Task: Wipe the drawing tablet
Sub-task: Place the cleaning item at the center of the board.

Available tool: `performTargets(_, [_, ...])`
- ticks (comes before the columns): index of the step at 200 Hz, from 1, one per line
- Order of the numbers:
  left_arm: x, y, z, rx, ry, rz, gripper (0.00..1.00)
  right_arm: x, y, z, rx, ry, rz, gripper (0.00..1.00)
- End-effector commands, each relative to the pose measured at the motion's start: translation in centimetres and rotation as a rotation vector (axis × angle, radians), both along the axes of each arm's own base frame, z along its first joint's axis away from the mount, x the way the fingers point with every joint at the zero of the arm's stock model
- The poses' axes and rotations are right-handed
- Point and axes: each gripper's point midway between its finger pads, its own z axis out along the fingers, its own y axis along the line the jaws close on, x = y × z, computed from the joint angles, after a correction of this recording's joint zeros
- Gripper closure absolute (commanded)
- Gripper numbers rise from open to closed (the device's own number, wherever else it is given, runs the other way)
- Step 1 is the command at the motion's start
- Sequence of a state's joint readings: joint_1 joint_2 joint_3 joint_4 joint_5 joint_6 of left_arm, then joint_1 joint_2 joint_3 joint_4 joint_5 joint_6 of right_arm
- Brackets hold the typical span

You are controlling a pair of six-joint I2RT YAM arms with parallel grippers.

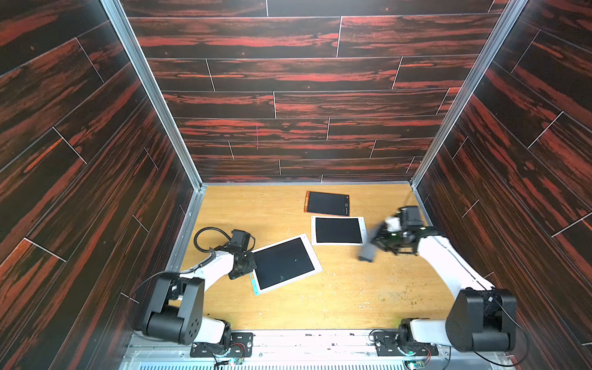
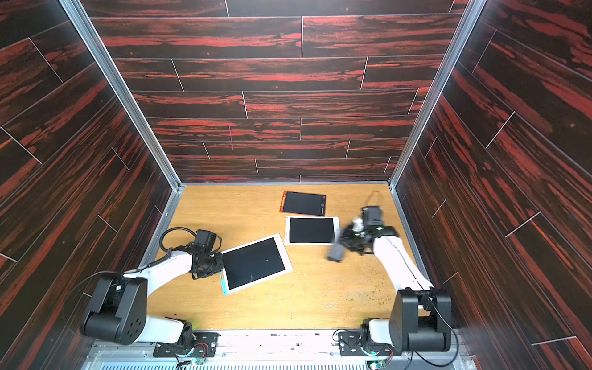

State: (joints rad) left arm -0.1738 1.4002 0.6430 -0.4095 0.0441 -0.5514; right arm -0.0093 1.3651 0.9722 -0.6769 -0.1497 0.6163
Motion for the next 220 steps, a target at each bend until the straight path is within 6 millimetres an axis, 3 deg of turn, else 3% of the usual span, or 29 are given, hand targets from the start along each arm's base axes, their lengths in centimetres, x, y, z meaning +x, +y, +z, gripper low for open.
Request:
performTargets(1, [-0.2,-0.4,0.9,-0.048,-0.049,-0.014,0.70,-3.4,-6.7,-2.1,-0.261,0.185,-0.170,1.00])
performTargets(25, [-0.3,-0.4,1.4,-0.065,-0.089,-0.007,0.65,-3.0,-8.1,-3.5,-0.324,0.226,-0.211,1.00])
performTargets(29, [-0.4,-0.4,1.5,-0.066,-0.092,-0.008,0.64,-3.0,-8.3,-3.9,-0.331,0.236,-0.212,0.94])
performTargets(37, [-0.4,-0.3,1.5,-0.069,-0.096,-0.006,0.63,-3.0,-8.5,-4.4,-0.347,0.255,-0.215,0.72])
performTargets(50, [-0.4,-0.3,1.7,-0.078,-0.102,-0.006,0.59,-3.0,-9.0,-4.7,-0.373,0.259,-0.221,0.16])
performTargets(55, [-0.4,-0.4,1.7,-0.084,-0.105,-0.009,0.56,-2.9,-9.0,-4.6,-0.376,0.249,-0.218,0.04])
performTargets(59, [-0.5,-0.4,1.7,-0.086,-0.106,-0.009,0.53,-2.9,-9.0,-4.5,-0.379,0.240,-0.219,0.02])
performTargets(86, [-0.4,-0.5,1.9,-0.093,-0.123,-0.013,0.49,-2.8,-8.8,-1.0,-0.432,0.113,-0.216,0.01])
performTargets(111, [-0.4,-0.7,1.9,-0.103,-0.129,-0.020,0.48,-2.0,-6.0,3.1,-0.533,-0.070,-0.107,0.01])
performTargets(139, [-0.3,-1.0,1.9,-0.115,-0.128,-0.036,0.48,-1.5,-0.5,5.7,-0.653,-0.195,0.061,0.01])
performTargets(154, [-0.3,-1.3,1.9,-0.127,-0.127,-0.046,0.49,-1.0,3.5,5.5,-0.640,-0.230,0.188,0.01])
performTargets(168, [-0.3,-1.4,1.9,-0.132,-0.124,-0.050,0.49,-0.5,8.0,4.2,-0.543,-0.242,0.342,0.02])
performTargets(188, [-0.3,-1.4,1.8,-0.133,-0.120,-0.052,0.49,-0.7,14.9,2.2,-0.296,-0.237,0.568,0.17])
performTargets(200, [-0.3,-1.5,1.7,-0.135,-0.114,-0.053,0.50,-0.7,17.2,1.3,-0.204,-0.205,0.619,0.27])
performTargets(220, [-0.2,-1.5,1.6,-0.134,-0.110,-0.057,0.53,0.0,19.2,-0.3,-0.152,-0.141,0.664,0.71])
